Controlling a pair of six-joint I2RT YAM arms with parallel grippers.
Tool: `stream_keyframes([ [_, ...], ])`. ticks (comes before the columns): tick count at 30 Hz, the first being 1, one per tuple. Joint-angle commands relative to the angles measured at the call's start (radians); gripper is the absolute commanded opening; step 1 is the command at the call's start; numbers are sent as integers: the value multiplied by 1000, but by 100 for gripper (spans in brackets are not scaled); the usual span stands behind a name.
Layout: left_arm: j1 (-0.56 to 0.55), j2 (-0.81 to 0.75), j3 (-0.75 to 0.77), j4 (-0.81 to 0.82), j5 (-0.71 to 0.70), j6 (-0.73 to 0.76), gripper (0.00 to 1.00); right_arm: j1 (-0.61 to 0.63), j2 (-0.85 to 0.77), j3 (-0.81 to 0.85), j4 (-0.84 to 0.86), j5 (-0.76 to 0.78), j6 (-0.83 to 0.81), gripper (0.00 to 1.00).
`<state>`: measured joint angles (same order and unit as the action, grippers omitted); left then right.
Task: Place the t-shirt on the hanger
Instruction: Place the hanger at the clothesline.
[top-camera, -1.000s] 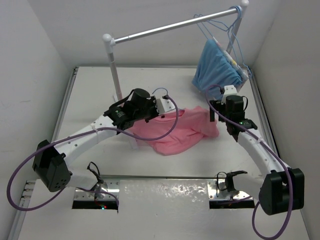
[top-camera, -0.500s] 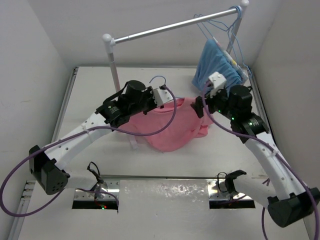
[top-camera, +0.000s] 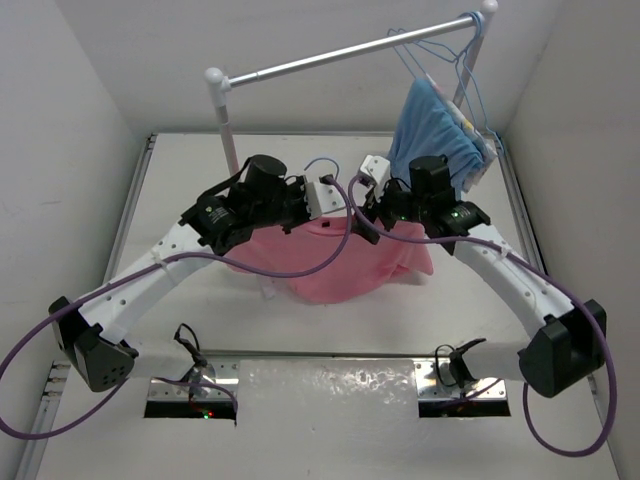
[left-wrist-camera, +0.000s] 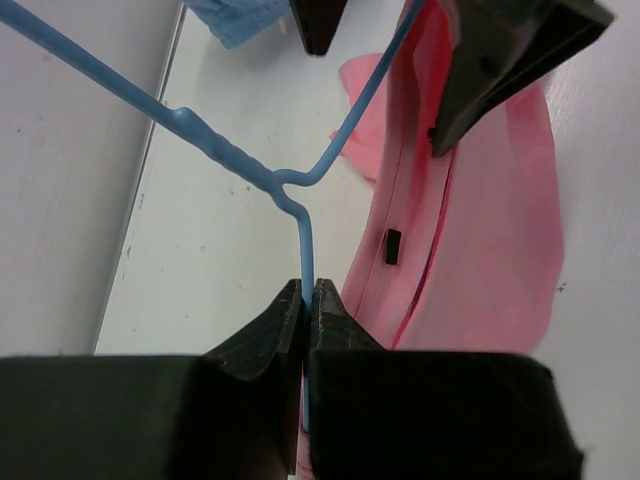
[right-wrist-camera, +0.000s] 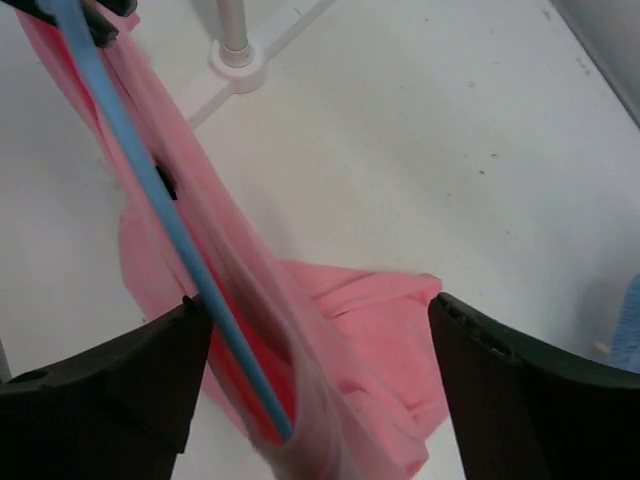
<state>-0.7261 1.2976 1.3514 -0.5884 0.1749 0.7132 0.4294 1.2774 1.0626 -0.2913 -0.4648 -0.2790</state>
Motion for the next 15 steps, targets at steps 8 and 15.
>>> stream_keyframes([
  [8, 1, -38, 32, 81, 41, -70, 0, -3, 17, -65, 153, -170, 138, 3],
  [15, 1, -8, -41, 167, -31, -107, 0, 11, -188, -228, 331, -3, 251, 0],
])
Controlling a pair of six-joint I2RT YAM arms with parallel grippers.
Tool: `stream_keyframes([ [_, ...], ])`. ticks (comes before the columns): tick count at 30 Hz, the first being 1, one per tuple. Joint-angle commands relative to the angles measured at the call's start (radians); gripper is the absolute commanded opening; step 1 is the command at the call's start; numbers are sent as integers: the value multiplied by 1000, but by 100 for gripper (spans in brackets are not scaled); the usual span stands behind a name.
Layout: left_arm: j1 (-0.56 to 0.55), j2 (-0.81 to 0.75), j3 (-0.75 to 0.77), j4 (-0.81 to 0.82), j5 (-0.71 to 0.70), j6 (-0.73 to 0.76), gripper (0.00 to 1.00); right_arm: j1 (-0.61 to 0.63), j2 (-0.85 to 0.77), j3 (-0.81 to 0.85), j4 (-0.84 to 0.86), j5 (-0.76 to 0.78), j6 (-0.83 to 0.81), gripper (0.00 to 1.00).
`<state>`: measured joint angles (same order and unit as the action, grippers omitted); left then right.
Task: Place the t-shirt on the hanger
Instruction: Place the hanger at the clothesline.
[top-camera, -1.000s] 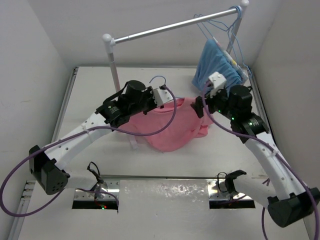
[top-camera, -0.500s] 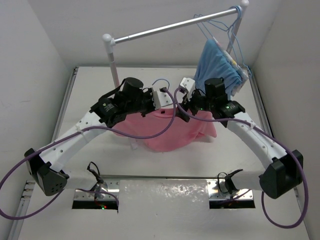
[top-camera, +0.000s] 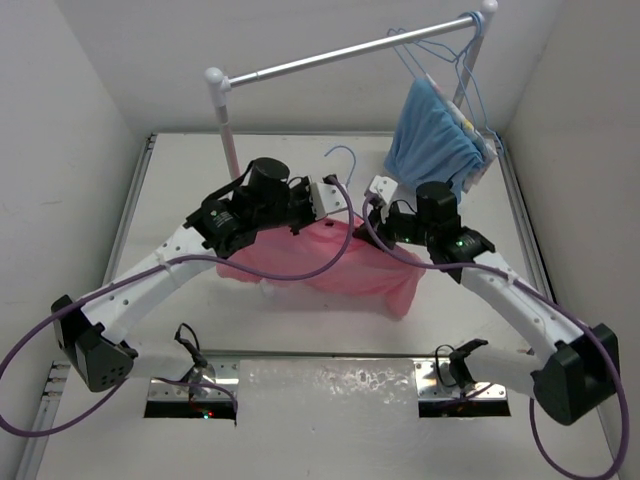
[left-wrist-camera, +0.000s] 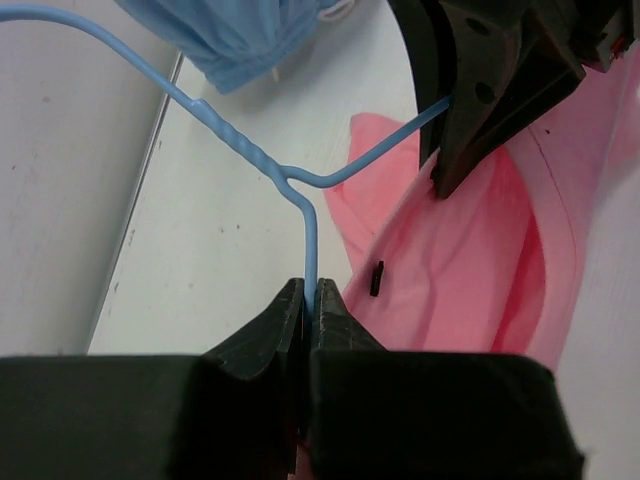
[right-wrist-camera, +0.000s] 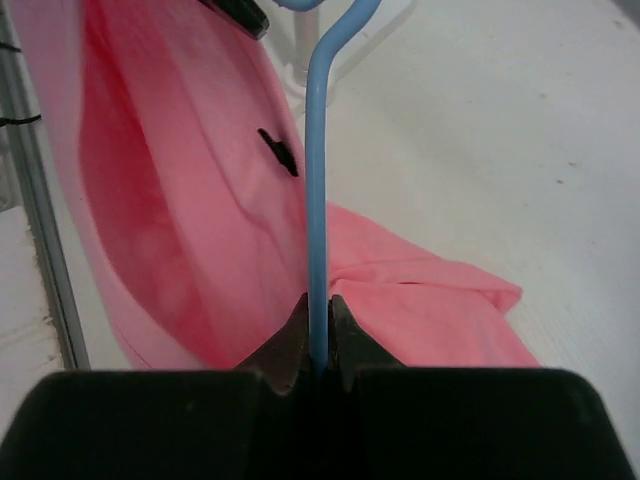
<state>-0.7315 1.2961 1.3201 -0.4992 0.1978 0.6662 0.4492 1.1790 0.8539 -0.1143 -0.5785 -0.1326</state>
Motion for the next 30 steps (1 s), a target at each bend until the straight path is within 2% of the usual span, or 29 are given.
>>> stream_keyframes([
  [1, 6, -3, -9, 93, -78, -69, 0, -4, -132, -24, 151, 135, 108, 0],
  [3, 6, 5, -2, 108, -107, -97, 1, 2, -169, -26, 125, 220, 108, 0],
  [5, 6, 9, 13, 119, -142, -123, 17, 13, -211, -19, 95, 302, 93, 0],
  [6, 6, 9, 22, 113, -158, -132, 31, 17, -219, -9, 53, 401, 85, 0],
  [8, 6, 11, 66, 102, -166, -166, 43, 37, -223, 17, -2, 501, 54, 0],
  [9, 6, 12, 85, 71, -166, -172, 98, 48, -222, 28, -16, 587, 45, 0],
  [11, 6, 14, 166, 38, -170, -186, 100, 98, -200, 69, -59, 695, -4, 0],
  [12, 7, 12, 191, 7, -182, -192, 100, 123, -188, 88, -77, 821, -22, 0],
  [15, 7, 6, 290, -74, -190, -206, 100, 215, -121, 186, -134, 1029, -85, 0],
  [18, 7, -27, 308, -127, -225, -208, 100, 247, -58, 307, -177, 1127, -116, 0],
  [21, 7, -89, 191, -115, -268, -183, 100, 250, -10, 418, -197, 1206, -119, 0],
  [23, 7, -174, 24, -75, -313, -136, 100, 250, 8, 482, -193, 1214, -124, 0],
  [28, 7, -375, -397, 117, -544, 70, 100, 253, 102, 632, -182, 1237, -133, 0],
  [30, 10, -431, -479, 175, -561, 90, 100, 253, 140, 684, -189, 1247, -139, 0],
])
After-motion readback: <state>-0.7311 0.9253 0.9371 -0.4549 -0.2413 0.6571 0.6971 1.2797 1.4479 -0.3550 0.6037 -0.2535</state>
